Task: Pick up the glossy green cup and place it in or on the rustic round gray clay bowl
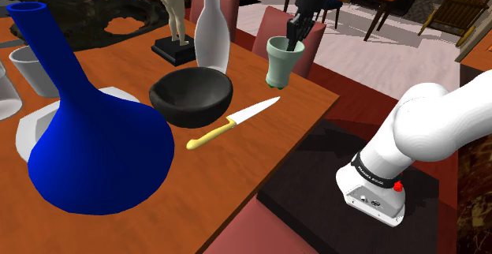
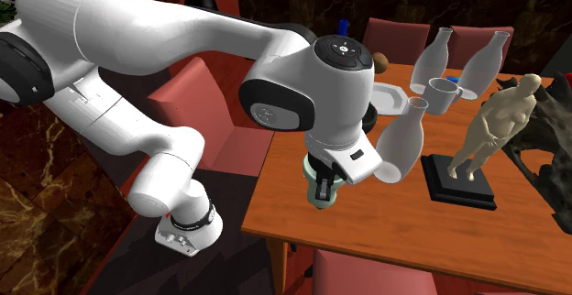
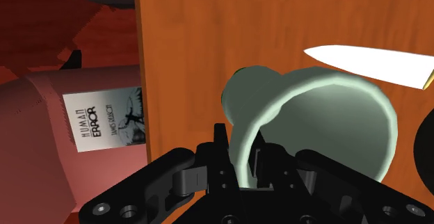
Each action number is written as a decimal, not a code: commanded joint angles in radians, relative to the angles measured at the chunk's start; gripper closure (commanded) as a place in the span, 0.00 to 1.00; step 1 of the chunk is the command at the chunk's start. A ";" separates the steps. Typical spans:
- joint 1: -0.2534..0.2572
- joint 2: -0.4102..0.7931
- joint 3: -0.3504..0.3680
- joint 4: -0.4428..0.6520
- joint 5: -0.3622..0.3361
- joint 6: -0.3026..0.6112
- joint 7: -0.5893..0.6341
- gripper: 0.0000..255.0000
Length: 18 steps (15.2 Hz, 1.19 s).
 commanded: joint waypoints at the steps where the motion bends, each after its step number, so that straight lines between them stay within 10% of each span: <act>1: 0.000 0.000 0.000 -0.001 0.000 0.000 0.000 1.00; 18: 0.004 0.008 0.004 0.179 0.000 -0.171 0.019 1.00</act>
